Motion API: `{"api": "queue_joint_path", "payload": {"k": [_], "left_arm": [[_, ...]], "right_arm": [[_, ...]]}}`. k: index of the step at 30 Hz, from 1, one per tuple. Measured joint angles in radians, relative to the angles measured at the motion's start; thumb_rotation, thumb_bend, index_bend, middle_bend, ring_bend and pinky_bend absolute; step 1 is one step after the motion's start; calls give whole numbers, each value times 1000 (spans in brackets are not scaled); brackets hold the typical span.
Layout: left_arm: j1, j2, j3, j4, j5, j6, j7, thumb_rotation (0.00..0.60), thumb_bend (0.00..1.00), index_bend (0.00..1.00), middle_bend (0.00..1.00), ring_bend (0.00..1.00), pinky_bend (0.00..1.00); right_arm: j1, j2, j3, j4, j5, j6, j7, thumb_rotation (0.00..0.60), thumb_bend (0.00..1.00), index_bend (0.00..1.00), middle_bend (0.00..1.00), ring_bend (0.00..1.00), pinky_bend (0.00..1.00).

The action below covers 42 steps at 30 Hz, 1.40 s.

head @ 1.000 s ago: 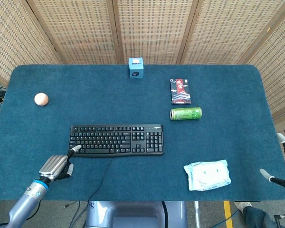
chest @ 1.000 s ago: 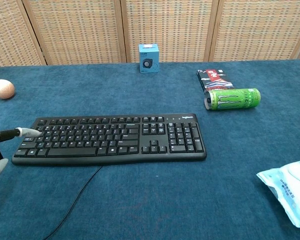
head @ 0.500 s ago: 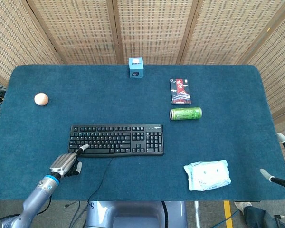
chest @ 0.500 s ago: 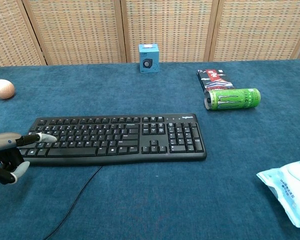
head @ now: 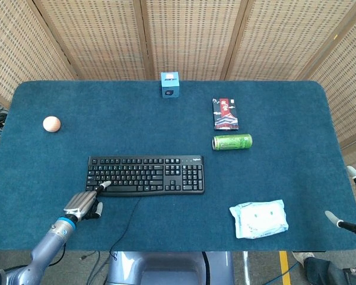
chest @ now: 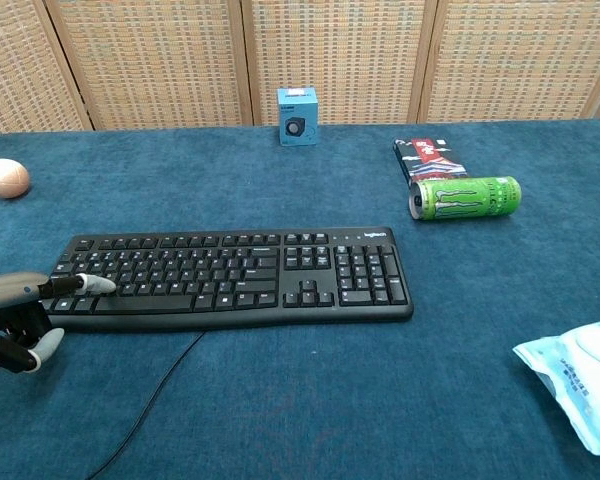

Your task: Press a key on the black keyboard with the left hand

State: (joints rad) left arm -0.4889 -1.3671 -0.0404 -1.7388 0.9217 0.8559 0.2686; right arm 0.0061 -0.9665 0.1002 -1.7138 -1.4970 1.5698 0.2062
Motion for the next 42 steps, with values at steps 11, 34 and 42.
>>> {"api": "queue_joint_path", "payload": {"k": [11,34,42], "left_arm": [[-17,-13,12,28,-8,-24,-22,600,700,0,886,763,676],[173,238,-37,-138,419,419,-232,600,0,0,0,0,0],[301,273,-23,-89,444,625,-104,600,0,0,0,0,0]], "right_arm": [[1,-1,1,1,3,-2,-2,600,0,12,0,0,0],[1,-3,2,0,6,-2,-9,600,0,13,0,0,0],[1,-4,8,-1,19,-2,-16,600,0,13,0,0,0]]}}
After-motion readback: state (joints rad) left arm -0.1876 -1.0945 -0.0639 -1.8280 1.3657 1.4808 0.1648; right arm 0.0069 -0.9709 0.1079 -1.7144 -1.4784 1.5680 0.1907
